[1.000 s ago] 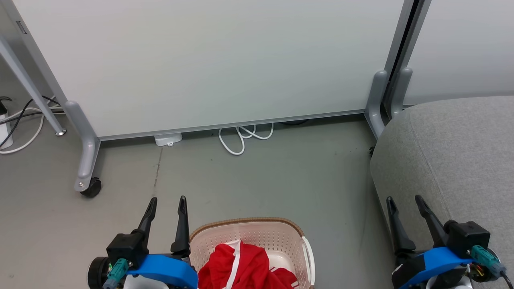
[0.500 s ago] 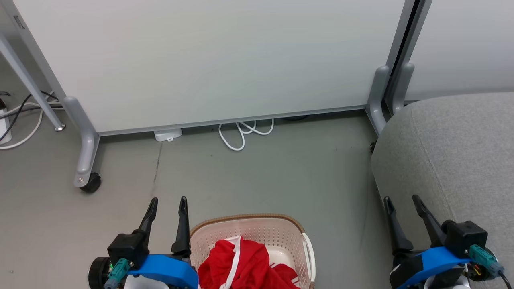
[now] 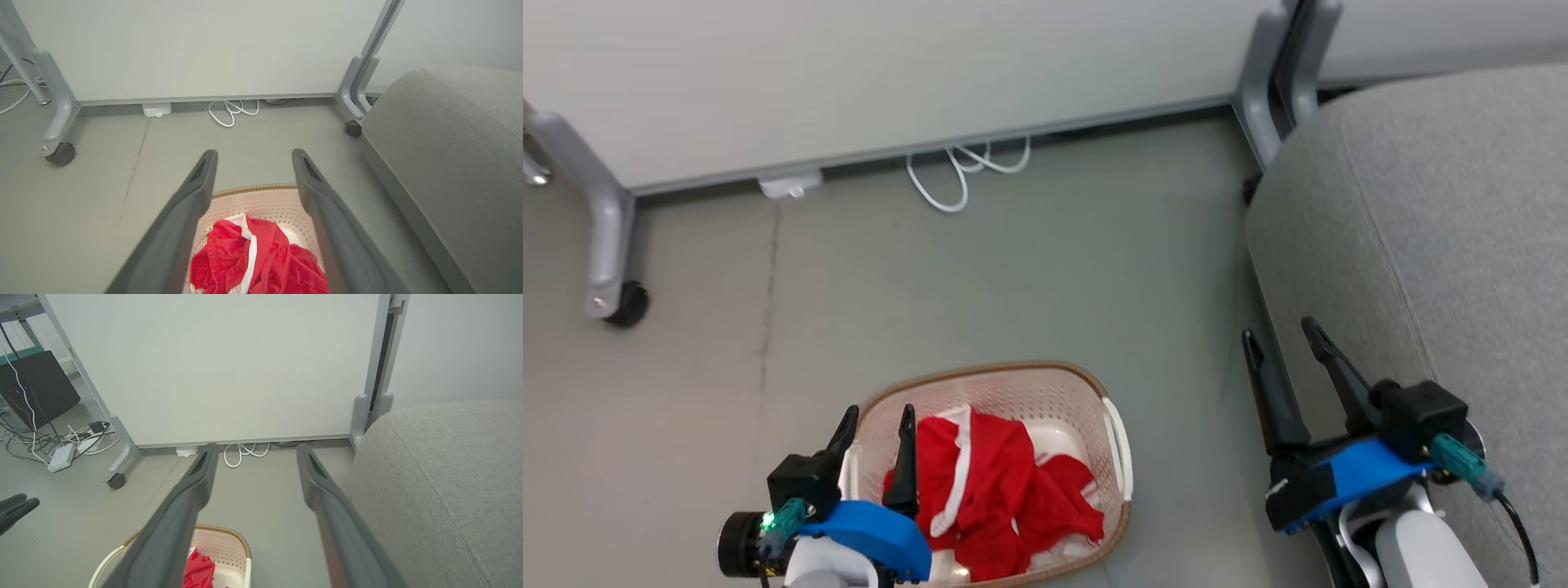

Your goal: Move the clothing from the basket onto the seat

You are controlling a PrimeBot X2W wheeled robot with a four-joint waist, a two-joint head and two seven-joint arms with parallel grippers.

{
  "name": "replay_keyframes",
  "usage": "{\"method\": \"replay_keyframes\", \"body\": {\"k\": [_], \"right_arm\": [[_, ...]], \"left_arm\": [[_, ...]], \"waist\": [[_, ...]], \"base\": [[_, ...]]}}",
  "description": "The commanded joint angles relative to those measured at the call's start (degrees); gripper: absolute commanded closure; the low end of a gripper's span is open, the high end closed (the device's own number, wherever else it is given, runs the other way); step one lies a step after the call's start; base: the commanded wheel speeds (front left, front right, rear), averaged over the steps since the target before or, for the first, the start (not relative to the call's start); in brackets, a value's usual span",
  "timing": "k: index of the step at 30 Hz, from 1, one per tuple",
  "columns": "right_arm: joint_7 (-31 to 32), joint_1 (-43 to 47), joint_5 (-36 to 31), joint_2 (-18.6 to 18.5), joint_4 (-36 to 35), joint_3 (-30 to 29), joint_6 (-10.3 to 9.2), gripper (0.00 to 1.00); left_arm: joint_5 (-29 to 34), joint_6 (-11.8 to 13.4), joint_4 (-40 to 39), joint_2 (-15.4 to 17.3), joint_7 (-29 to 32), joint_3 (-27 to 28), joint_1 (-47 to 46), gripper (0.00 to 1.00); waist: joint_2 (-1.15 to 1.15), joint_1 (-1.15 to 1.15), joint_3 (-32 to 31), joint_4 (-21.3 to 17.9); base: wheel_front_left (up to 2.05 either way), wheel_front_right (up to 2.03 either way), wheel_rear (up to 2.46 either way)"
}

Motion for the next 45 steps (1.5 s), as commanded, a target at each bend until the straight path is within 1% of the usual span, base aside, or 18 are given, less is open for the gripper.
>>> {"method": "replay_keyframes", "body": {"k": [1,6,11,15,21,23,25,26,35,38,41,42,43,44,45], "right_arm": [[-0.3,-2.0,0.0,-0.3,-0.4,1.0,0.03,0.00],[-1.5,-6.2,0.7,-0.2,-1.2,3.7,0.03,0.00],[-2.5,-10.1,1.4,-0.2,-2.0,6.1,0.03,0.00],[-3.4,-12.3,2.3,-0.2,-2.4,7.1,0.03,0.00],[-4.8,-14.5,4.0,-0.2,-2.2,8.7,0.03,0.00],[-5.0,-14.8,4.2,-0.2,-2.2,8.9,0.03,0.00],[-5.5,-15.6,4.9,-0.2,-2.1,9.8,0.03,0.00],[-5.5,-15.6,4.9,-0.2,-2.1,9.8,0.03,0.00],[-6.6,-17.0,7.5,-0.2,-1.5,12.3,0.03,0.00],[-6.8,-17.4,7.8,-0.2,-1.1,12.6,0.03,0.00],[-6.9,-17.5,8.2,-0.2,-0.8,12.7,0.03,0.00],[-6.9,-17.6,8.3,-0.2,-0.7,12.7,0.03,0.00],[-6.9,-17.7,8.4,-0.2,-0.6,12.8,0.03,0.00],[-6.9,-17.8,8.5,-0.2,-0.6,12.8,0.03,0.00],[-6.9,-17.9,8.6,-0.2,-0.7,12.8,0.03,0.00]], "left_arm": [[0.9,-0.4,2.5,0.2,-0.2,-0.2,-2.5,0.00],[1.4,-1.2,9.1,1.1,-0.2,0.1,-8.2,0.00],[1.9,-1.6,14.9,2.8,-0.2,0.7,-13.7,0.00],[2.7,-1.4,19.8,4.0,-0.2,0.6,-17.9,0.00],[2.7,-0.8,27.5,4.8,0.1,0.4,-23.3,0.00],[2.5,-0.9,28.6,4.8,0.2,0.4,-24.2,0.00],[2.4,-0.8,31.5,5.6,0.7,0.5,-26.2,0.00],[2.4,-0.8,31.5,5.6,0.7,0.5,-26.2,0.00],[1.4,1.6,37.8,6.8,1.8,1.1,-30.8,0.00],[1.2,1.5,39.3,6.6,2.2,1.0,-31.8,0.00],[0.8,0.8,40.6,6.0,3.2,0.7,-32.4,0.00],[0.6,0.7,40.9,6.0,3.6,0.7,-32.6,0.16],[0.6,0.6,41.1,6.0,3.7,0.5,-32.8,0.54],[0.6,0.5,41.3,5.9,3.9,0.3,-33.0,0.95],[0.5,0.3,41.5,5.8,4.1,0.2,-33.1,1.00]], "waist": [[0.00,-0.01,6.1,-4.2],[0.00,-0.01,13.5,-7.8],[0.00,-0.01,20.3,-10.9],[0.00,-0.01,24.9,-12.5],[0.00,-0.01,30.2,-13.8],[0.00,-0.01,30.8,-14.0],[0.00,-0.01,32.7,-14.7],[0.00,-0.01,32.7,-14.7],[0.00,-0.01,36.1,-15.9],[0.00,-0.01,36.5,-16.1],[0.00,-0.01,36.7,-16.2],[0.00,-0.01,36.7,-16.2],[0.00,-0.01,36.8,-16.3],[0.00,-0.01,36.7,-16.3],[0.00,-0.01,36.7,-16.3]], "base": [[0.00,0.00,0.00],[0.00,0.00,0.00],[0.00,0.00,0.00],[0.00,0.00,0.00],[0.00,0.00,0.00],[0.00,0.00,0.00],[0.00,0.00,0.00],[0.00,0.00,0.00],[0.00,0.00,0.00],[0.00,0.00,0.00],[0.00,0.00,0.00],[0.00,0.00,0.00],[0.00,0.00,0.00],[0.00,0.00,0.00],[0.00,0.00,0.00]]}}
